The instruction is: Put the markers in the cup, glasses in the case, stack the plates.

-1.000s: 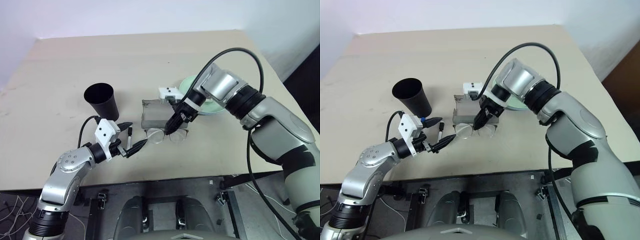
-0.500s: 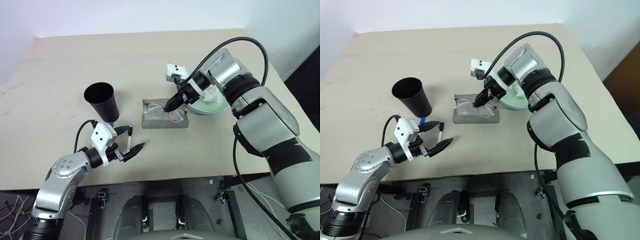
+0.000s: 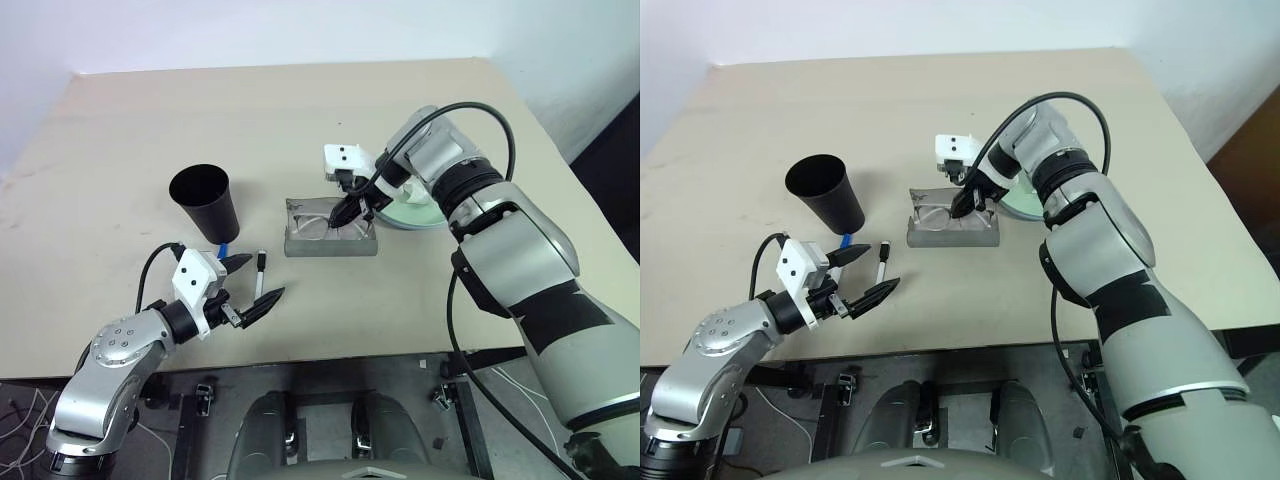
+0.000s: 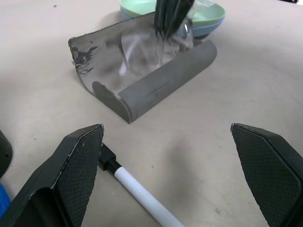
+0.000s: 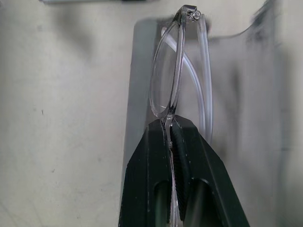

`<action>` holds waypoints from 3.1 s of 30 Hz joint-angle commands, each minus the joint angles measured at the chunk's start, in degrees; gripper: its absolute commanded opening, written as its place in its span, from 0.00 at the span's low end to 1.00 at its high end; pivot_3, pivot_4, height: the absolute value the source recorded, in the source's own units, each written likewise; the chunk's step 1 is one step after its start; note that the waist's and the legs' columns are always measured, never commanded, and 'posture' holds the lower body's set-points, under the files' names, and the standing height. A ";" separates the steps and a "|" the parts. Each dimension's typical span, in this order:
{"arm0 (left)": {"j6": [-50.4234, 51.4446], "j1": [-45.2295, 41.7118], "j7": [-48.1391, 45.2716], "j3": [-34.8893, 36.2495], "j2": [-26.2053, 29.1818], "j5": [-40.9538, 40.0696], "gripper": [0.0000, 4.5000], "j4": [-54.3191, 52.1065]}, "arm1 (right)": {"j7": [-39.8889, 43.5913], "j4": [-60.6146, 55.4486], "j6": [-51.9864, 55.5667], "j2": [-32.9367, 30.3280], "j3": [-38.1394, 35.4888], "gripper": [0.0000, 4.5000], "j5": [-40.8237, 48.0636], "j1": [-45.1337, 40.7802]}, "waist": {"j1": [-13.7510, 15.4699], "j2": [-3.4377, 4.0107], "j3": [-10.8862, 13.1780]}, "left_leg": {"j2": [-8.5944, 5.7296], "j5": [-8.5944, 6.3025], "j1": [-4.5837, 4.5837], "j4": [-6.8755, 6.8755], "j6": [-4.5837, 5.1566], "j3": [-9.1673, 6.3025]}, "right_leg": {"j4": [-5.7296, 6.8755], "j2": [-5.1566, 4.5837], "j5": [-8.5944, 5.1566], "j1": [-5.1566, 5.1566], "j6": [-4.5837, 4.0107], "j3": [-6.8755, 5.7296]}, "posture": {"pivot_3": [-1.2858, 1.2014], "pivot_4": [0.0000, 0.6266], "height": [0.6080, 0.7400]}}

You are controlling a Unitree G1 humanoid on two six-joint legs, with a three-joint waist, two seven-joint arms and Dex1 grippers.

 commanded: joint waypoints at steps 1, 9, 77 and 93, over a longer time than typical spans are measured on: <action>-0.01 0.49 0.46 1.05 0.36 -0.72 1.00 -2.94 | -0.25 0.02 -1.08 0.03 -2.19 0.01 -2.03 -0.47 | 0.02 0.00 0.00 | 0.00 0.00 0.00 0.00 0.00 0.00 | 0.00 0.00 0.00 0.00 0.00 0.00 | 0.52 0.24 0.70; -0.82 0.12 0.36 0.29 -0.08 -0.19 1.00 -1.72 | -0.18 0.55 0.33 1.38 -3.85 0.01 -5.62 0.80 | 0.00 0.00 0.00 | 0.01 0.03 0.01 0.01 -0.03 -0.01 | 0.03 0.03 0.00 0.00 0.00 0.00 | 0.52 0.24 0.70; -0.05 -5.73 -1.33 -0.19 0.30 -1.21 1.00 2.08 | -31.77 0.42 8.80 -0.63 -29.92 0.01 1.81 1.69 | -1.35 -0.02 -0.01 | 0.00 0.16 0.46 -0.01 -0.02 0.00 | 0.22 0.01 0.01 0.38 -0.02 0.02 | 0.52 0.24 0.70; 2.80 -5.28 1.36 1.53 0.82 -1.25 1.00 -0.44 | -15.62 -0.98 12.93 1.14 -22.20 0.01 -3.20 4.27 | -1.30 -0.02 -0.02 | 0.01 0.17 0.45 -0.02 -0.03 0.01 | 0.21 0.04 0.01 0.37 -0.01 0.03 | 0.52 0.24 0.70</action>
